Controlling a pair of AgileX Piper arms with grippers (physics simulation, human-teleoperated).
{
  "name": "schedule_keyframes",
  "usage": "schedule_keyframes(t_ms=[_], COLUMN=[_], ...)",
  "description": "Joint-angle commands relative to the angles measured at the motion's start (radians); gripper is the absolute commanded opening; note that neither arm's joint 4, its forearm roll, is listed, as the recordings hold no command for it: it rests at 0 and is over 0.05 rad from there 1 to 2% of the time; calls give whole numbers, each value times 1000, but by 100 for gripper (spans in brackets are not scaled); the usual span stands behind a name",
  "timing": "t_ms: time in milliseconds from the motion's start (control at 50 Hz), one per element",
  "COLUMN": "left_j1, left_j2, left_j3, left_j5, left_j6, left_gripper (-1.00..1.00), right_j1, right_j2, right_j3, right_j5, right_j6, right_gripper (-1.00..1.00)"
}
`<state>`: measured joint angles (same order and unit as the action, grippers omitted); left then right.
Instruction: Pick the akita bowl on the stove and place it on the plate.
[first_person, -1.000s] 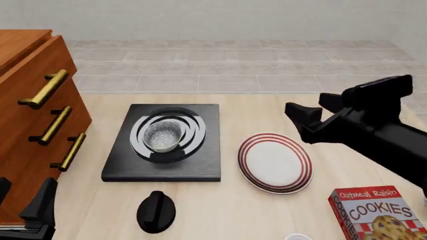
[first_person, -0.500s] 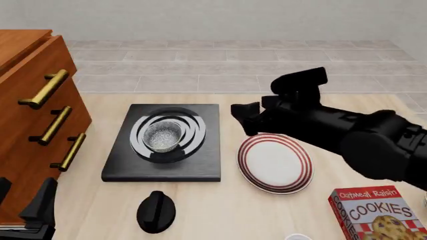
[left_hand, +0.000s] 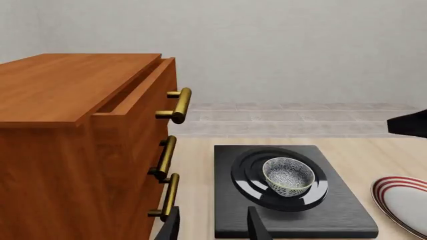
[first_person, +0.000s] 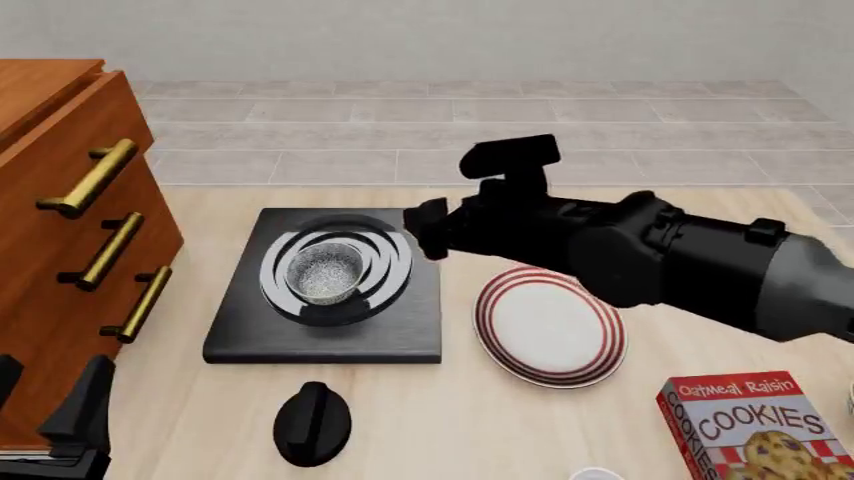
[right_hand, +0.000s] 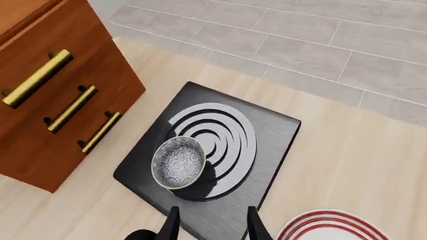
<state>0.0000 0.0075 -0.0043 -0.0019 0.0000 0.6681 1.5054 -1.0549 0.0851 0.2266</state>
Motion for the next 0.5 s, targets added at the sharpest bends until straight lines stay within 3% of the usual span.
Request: schedule_keyframes(t_ms=[20,500], left_j1=[0,0], left_j2=[0,0], left_j3=[0,0], left_j5=[0,0], left_j6=[0,0], left_gripper=[100,100], right_j1=[16,24], right_j2=[97,248], right_j3=[-70,-166], right_j5=[8,3], right_j6=[22,25], right_gripper=[100,100])
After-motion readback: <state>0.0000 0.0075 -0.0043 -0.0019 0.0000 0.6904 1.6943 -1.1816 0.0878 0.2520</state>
